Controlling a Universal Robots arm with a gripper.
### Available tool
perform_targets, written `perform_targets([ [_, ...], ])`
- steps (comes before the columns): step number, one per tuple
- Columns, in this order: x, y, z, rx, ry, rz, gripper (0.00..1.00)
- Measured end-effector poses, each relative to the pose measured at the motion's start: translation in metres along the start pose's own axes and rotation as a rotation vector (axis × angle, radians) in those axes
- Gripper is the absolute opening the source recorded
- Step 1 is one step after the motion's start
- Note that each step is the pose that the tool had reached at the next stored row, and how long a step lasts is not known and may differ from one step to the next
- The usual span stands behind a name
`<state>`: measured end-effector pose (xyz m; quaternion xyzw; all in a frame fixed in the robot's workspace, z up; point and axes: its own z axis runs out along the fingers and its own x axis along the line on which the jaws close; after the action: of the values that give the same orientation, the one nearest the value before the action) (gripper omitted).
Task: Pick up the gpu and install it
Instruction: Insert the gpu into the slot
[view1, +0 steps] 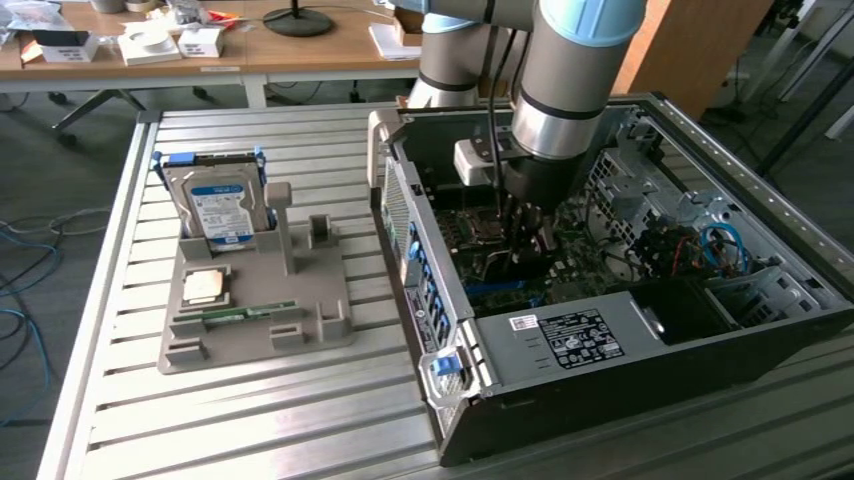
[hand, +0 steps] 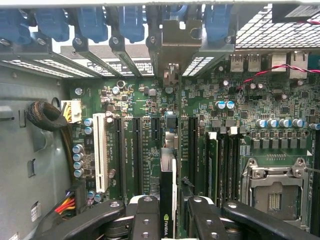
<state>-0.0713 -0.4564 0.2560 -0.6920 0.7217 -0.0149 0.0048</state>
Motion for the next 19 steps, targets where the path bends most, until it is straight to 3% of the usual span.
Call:
perform_targets([
  [15, -0.0009, 0.0003, 0.0012, -0.0002, -0.0031, 0.000, 0.26],
  [19, -0.0010, 0.0005, 0.0013, -0.0001, -0.0100, 0.000, 0.26],
])
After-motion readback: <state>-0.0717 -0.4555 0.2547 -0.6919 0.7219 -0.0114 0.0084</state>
